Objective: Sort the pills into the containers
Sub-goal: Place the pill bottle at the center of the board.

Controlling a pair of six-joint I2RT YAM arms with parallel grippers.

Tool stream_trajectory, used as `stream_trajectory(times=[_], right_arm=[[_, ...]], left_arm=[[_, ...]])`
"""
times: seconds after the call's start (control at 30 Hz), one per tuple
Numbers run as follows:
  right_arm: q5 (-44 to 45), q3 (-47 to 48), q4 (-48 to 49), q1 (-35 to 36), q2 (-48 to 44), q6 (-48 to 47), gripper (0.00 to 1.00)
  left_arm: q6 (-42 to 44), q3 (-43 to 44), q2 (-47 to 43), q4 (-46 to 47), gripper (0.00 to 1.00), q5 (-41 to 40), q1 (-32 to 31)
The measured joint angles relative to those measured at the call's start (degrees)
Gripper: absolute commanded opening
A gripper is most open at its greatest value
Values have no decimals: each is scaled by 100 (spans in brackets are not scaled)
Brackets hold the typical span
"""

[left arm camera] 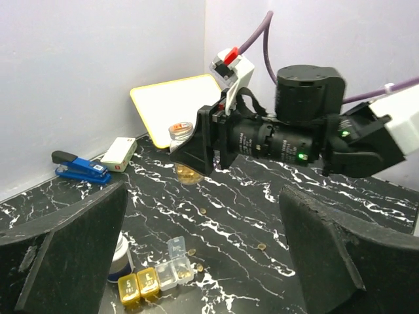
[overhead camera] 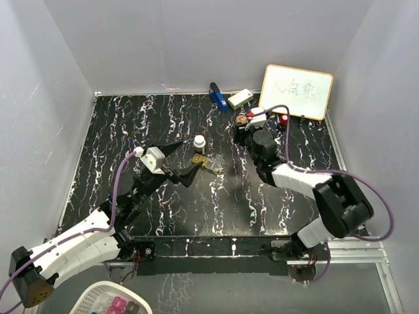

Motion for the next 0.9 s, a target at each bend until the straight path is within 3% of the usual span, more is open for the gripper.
stream_trajectory(times=[0.33,0.53,0.9], right_arm=[[-741,39,2041,-658,1989,76,0],[-914,393,2542,-726,2979,96,0],[-1049,791,2820,-754,3322,116,0]], left_arm=[[299,-219,-393,-295,99,-225,0],[407,-219,-599,-463,99,-350,0],[503,-219,-619,-640,99,-490,0]])
